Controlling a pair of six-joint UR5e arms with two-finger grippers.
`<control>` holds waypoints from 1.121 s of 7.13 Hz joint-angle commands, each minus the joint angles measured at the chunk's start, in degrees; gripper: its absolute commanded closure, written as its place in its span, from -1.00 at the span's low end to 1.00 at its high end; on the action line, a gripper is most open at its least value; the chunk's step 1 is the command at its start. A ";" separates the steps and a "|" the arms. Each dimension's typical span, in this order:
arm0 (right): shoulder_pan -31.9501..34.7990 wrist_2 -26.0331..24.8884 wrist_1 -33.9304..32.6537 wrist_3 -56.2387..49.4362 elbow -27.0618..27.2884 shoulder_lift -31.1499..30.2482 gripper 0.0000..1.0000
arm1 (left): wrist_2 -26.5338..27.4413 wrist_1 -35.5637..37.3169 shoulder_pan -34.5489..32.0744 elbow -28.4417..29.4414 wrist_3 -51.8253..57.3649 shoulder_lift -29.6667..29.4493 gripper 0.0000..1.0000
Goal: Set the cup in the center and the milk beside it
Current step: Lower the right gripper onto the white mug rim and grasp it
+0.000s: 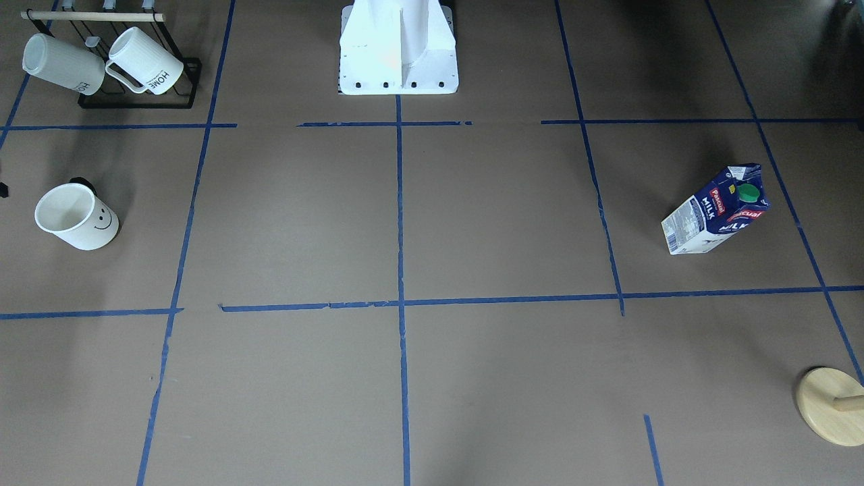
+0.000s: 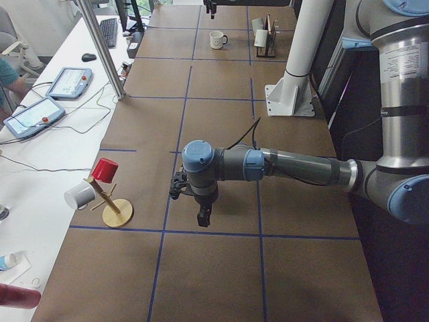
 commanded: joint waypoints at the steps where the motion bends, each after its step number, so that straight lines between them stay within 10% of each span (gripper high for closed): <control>1: -4.30 -4.44 0.16 0.80 -1.27 1.26 -1.00 | 0.06 -0.01 0.03 -0.04 0.00 0.00 -1.00; 8: -12.48 -7.33 14.58 10.38 -10.59 0.65 -0.89 | 0.06 -0.01 0.03 0.05 0.00 0.00 -1.00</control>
